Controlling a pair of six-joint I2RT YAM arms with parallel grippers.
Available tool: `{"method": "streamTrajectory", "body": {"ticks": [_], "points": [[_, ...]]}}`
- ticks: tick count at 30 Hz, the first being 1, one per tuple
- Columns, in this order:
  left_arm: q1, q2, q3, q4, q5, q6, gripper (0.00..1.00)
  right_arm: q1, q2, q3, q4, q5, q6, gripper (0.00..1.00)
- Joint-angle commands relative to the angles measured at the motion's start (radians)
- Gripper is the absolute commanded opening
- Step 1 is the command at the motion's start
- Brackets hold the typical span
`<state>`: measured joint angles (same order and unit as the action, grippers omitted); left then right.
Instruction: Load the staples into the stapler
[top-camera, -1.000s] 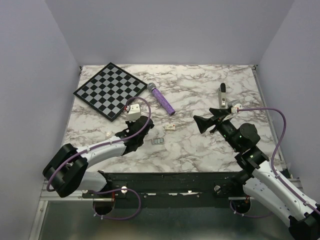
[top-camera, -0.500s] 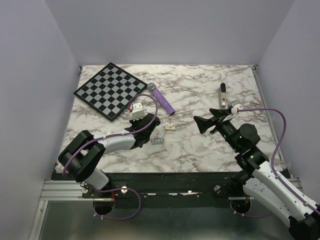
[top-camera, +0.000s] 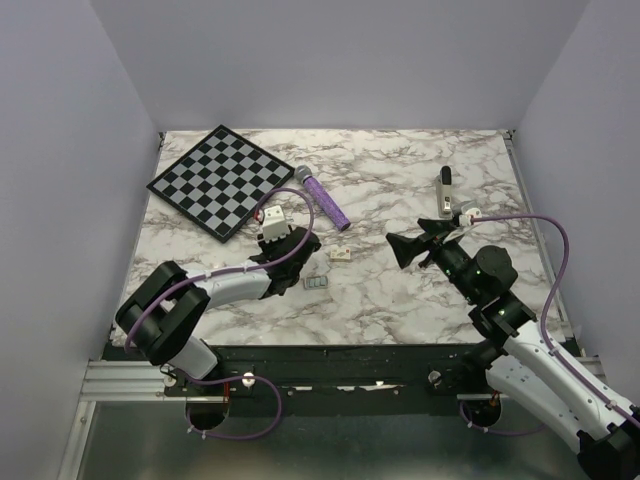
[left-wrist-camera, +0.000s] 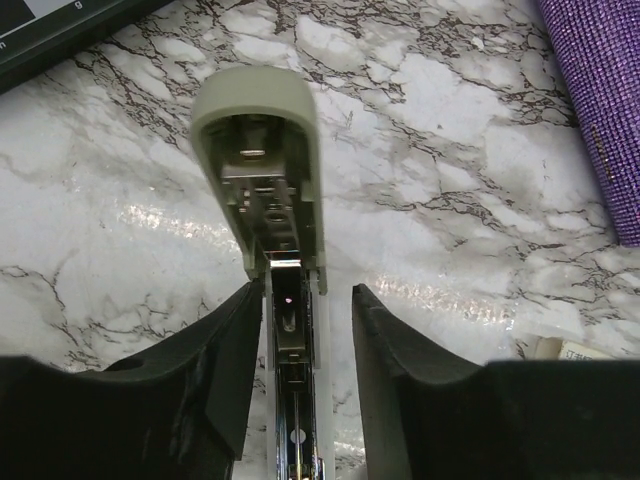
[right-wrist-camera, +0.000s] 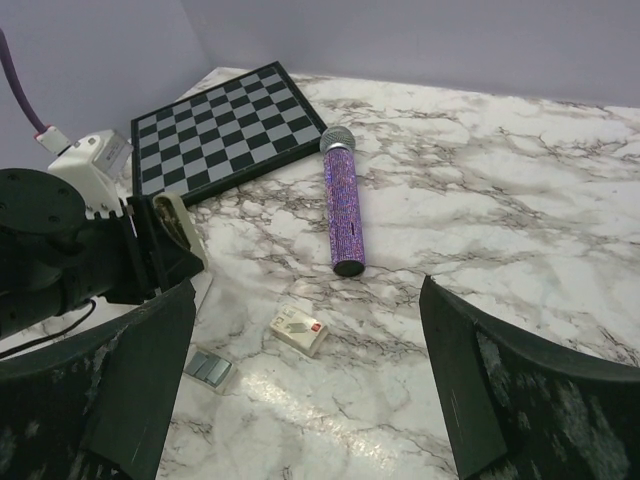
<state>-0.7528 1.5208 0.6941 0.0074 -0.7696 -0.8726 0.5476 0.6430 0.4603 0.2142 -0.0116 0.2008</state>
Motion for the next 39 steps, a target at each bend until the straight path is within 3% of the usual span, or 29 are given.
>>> {"method": "streamTrajectory", "body": {"ticks": [1, 6, 13, 17, 23, 29, 32, 36, 39], "points": [[0.001, -0.054, 0.019, -0.044, -0.008, -0.034, 0.52, -0.003, -0.008, -0.002, -0.025, 0.016, -0.003, 1.0], [-0.002, -0.168, 0.005, -0.069, 0.019, -0.051, 0.65, -0.003, 0.018, 0.038, -0.079, 0.033, 0.012, 1.0], [0.0, -0.378, -0.008, -0.096, 0.056, -0.013, 0.76, -0.003, 0.142, 0.158, -0.255, 0.033, 0.078, 1.0], [0.003, -0.528, -0.005, -0.129, 0.064, 0.064, 0.82, -0.003, 0.22, 0.236, -0.352, 0.152, 0.089, 1.0], [0.043, -0.704, 0.057, -0.173, 0.125, 0.325, 0.98, -0.034, 0.412, 0.44, -0.541, 0.32, 0.104, 1.0], [0.075, -0.801, 0.11, -0.123, 0.349, 0.749, 0.99, -0.205, 0.672, 0.645, -0.625, 0.314, 0.109, 1.0], [0.076, -0.817, 0.064, -0.084, 0.421, 0.861, 0.99, -0.297, 0.808, 0.747, -0.65, 0.274, 0.088, 1.0], [0.096, -0.824, -0.027, -0.036, 0.502, 0.904, 0.99, -0.397, 1.083, 0.951, -0.736, 0.248, 0.045, 0.99], [0.096, -0.833, -0.03, -0.035, 0.472, 0.911, 0.99, -0.454, 1.199, 1.109, -0.792, 0.226, 0.008, 0.96]]}}
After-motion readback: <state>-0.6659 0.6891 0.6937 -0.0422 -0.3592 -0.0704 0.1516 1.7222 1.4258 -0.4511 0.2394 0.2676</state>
